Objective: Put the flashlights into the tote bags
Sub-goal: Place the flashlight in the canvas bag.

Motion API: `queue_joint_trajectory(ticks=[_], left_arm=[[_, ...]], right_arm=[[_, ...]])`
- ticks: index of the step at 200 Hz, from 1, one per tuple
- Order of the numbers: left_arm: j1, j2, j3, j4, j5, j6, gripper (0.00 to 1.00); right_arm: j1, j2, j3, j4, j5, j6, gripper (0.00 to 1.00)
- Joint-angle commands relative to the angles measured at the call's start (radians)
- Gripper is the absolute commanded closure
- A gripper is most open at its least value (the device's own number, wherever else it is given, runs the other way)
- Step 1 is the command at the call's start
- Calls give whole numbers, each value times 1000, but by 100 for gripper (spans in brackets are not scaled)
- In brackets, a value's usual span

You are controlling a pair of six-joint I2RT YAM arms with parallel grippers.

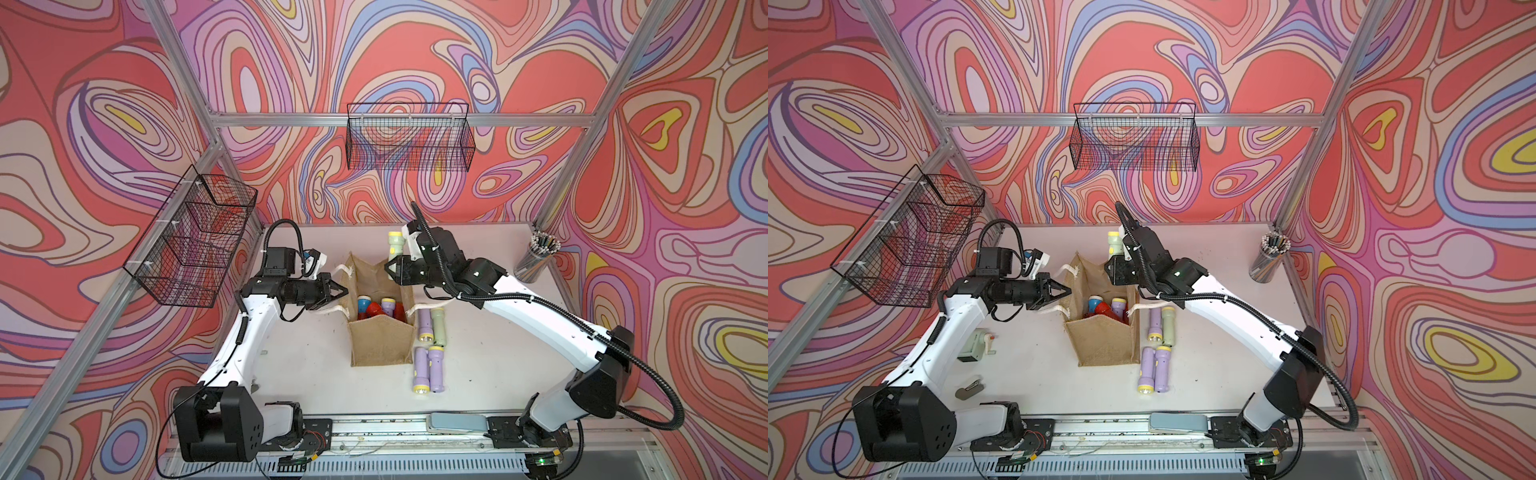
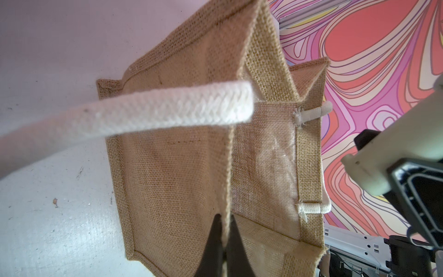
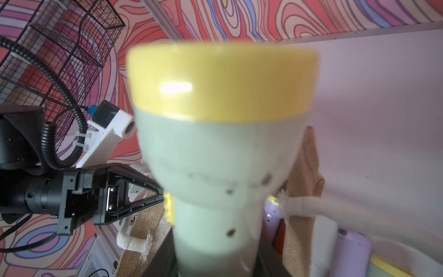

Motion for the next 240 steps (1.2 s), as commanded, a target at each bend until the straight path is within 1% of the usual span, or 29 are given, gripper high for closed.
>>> queue_joint_trajectory(ticks=[1, 40, 43, 58, 79, 106, 130, 187, 213, 240], left_arm=[[1, -10, 21, 3, -27, 6, 98], [2, -5, 23, 4, -28, -2, 99], [1, -6, 22, 4, -30, -2, 99], [3, -11, 19, 4, -40, -1, 99], [2, -16, 17, 3, -45, 2, 99], [1, -12, 15, 3, -47, 1, 98], [1, -6, 16, 3, -47, 0, 99], [1, -18, 8, 9, -54, -8, 99], [1, -17, 9, 12, -54, -9, 98], [2, -21, 9, 9, -54, -5, 99]], right_arm=[[23, 55, 37, 46, -62, -21, 84], [64, 161, 73, 40, -146, -58, 84], [66, 189, 76, 38, -152, -60, 84], [70, 240, 97, 1, -186, -70, 84], [78, 283, 109, -46, -200, -79, 85], [79, 287, 81, -75, -174, -83, 85], [78, 324, 91, -160, -147, -93, 85], [79, 386, 72, -237, -100, -46, 82], [78, 407, 64, -229, -77, -17, 77], [78, 446, 92, -252, -57, -3, 73]])
